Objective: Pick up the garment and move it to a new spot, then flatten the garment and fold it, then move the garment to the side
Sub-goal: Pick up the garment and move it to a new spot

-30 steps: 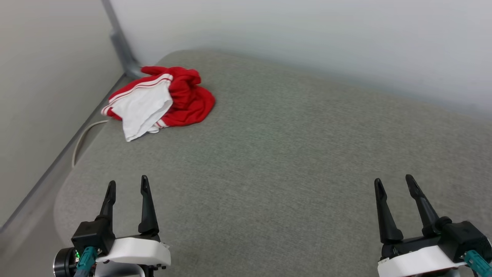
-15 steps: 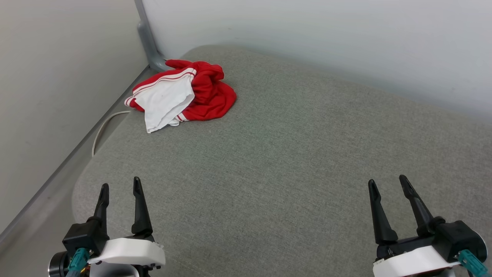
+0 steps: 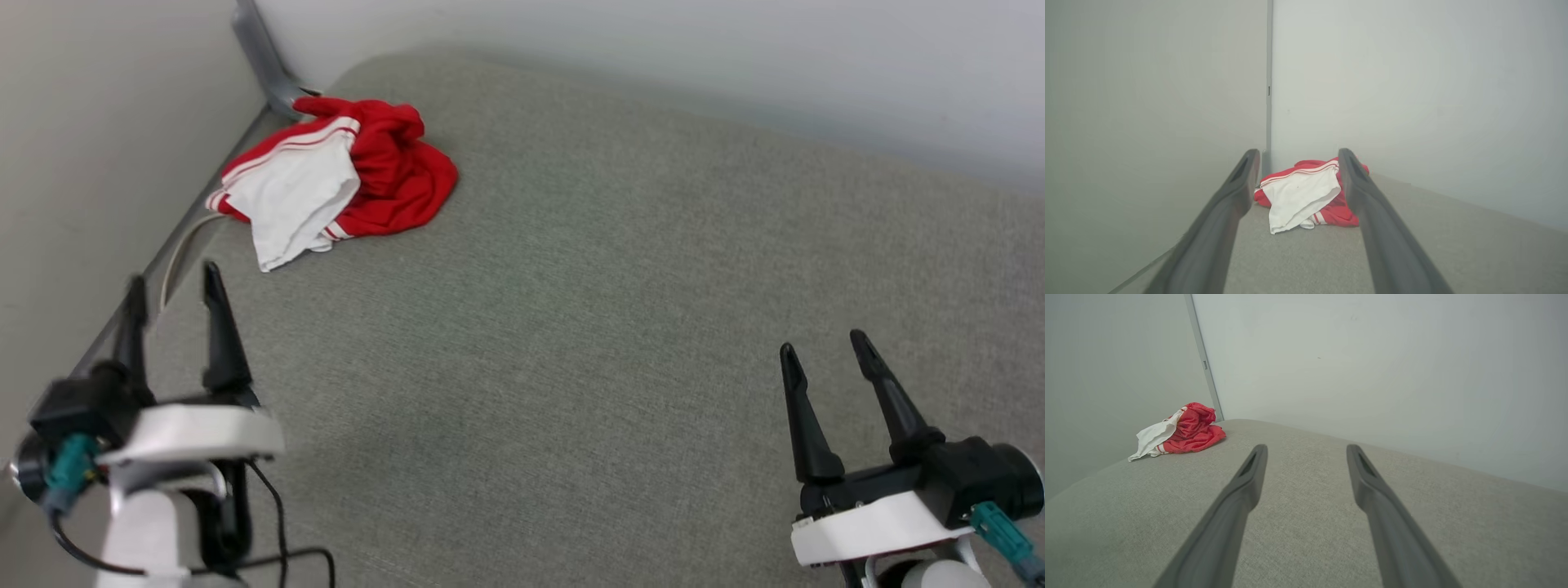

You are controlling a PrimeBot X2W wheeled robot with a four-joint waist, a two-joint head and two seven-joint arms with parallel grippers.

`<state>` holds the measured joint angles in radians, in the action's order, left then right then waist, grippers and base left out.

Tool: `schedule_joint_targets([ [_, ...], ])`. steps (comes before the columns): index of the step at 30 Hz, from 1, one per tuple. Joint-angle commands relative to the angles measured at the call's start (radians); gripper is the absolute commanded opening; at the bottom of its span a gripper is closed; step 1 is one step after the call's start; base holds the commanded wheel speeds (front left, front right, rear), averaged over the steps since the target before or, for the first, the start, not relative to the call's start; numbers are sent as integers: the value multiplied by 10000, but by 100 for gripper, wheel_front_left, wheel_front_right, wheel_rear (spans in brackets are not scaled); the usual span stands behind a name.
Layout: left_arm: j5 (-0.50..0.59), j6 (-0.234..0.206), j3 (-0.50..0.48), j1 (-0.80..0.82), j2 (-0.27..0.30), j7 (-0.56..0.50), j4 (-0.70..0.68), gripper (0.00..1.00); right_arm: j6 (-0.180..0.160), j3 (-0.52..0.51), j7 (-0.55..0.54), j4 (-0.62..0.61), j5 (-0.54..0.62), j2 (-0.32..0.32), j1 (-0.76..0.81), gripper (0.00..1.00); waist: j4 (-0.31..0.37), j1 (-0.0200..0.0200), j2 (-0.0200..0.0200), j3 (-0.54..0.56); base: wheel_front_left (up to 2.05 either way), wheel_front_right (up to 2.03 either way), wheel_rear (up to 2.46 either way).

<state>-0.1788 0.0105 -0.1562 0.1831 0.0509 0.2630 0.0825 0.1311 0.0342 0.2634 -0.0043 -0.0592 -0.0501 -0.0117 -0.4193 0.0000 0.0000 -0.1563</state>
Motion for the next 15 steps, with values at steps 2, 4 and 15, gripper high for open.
schedule_joint_targets([
  [2,183,326,-463,849,240,28,131,100,-7,-1,21,-144,255,-1,-302,100,371,0,0,-619,0,0,0],
  [4,144,514,-820,1420,324,28,234,100,-7,11,21,-229,364,-1,-448,100,539,0,0,-903,0,0,0],
  [15,-432,1163,-1412,3870,1835,27,1586,100,-7,-5,21,-841,904,-3,-1261,100,1274,0,0,-2274,0,0,0],
])
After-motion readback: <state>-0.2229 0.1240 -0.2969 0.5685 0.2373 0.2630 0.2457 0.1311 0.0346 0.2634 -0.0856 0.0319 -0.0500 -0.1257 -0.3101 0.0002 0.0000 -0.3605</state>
